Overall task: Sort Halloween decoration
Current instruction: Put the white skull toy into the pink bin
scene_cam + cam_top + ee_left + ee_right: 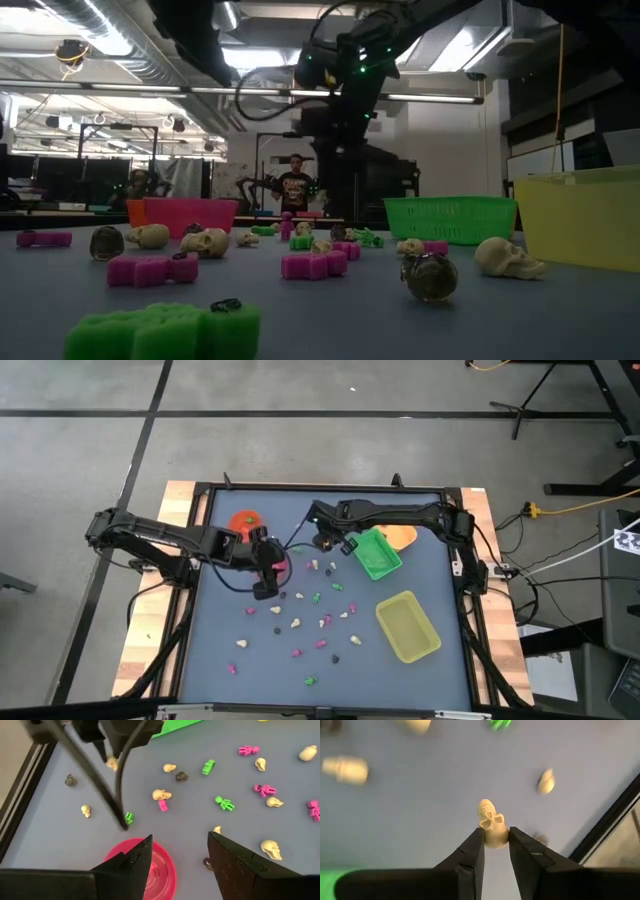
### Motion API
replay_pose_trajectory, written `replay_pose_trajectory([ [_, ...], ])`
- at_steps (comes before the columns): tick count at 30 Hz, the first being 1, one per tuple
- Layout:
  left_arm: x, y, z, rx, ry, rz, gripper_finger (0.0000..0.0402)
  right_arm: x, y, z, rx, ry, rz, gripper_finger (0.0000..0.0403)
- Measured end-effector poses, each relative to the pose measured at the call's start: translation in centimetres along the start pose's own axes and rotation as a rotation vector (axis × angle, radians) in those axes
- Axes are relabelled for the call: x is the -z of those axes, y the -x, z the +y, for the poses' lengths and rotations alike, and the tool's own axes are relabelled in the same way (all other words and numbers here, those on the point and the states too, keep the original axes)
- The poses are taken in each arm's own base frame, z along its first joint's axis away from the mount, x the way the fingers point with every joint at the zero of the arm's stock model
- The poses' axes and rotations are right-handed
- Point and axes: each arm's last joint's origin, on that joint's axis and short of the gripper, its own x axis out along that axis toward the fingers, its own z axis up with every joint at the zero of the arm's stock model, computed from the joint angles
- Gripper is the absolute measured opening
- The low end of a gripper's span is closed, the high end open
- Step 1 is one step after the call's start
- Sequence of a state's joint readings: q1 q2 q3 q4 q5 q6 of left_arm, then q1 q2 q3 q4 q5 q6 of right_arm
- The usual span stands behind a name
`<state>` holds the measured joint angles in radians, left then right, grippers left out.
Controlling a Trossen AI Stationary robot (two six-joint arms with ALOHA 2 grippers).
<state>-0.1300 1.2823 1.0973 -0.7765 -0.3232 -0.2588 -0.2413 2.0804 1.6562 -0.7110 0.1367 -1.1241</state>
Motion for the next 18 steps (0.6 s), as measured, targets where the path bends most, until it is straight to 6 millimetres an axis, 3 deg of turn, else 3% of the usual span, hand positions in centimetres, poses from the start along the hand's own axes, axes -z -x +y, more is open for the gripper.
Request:
replay_pose_trajectory([
  [11,0.2,0.3,-0.8,0.021,-0.025,-0.004,0.0176,-4.5,0.9,-0.9,0.144,-0.023,-0.388,0.0083],
  [18,0.3,0.5,-1.4,0.038,-0.044,-0.008,0.0176,-7.0,-0.4,-0.6,0.183,-0.01,-0.523,0.0083],
])
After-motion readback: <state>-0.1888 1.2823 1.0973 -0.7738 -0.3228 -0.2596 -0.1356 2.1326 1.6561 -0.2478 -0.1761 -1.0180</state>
